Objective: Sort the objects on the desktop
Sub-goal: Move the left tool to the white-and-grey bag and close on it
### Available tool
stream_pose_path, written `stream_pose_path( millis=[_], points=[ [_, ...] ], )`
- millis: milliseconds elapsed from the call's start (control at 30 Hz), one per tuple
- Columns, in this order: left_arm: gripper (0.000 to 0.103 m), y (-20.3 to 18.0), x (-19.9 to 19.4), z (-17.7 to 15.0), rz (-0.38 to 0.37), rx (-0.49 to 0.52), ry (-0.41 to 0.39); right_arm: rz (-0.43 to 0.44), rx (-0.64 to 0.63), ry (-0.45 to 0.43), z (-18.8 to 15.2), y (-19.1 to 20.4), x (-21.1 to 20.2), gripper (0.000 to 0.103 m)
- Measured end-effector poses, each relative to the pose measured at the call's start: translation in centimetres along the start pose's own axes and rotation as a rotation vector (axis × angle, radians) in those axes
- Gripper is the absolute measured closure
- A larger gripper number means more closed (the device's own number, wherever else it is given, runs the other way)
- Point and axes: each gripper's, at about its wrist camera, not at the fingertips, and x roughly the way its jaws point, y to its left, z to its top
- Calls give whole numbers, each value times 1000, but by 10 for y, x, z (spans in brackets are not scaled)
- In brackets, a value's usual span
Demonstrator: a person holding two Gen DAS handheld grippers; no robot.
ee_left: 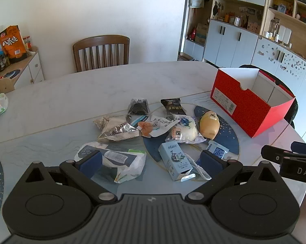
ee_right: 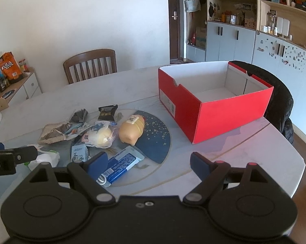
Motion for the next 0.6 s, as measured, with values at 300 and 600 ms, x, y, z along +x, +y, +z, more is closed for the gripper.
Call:
stream_pose_path(
  millis=[300, 600],
  points=[
    [0, 6, 16, 3, 16, 1, -1, 9, -20, 12, 3, 7, 18, 15],
    [0, 25, 35, -2, 68, 26, -18, 12, -54, 49, 4, 15, 47, 15]
  ],
)
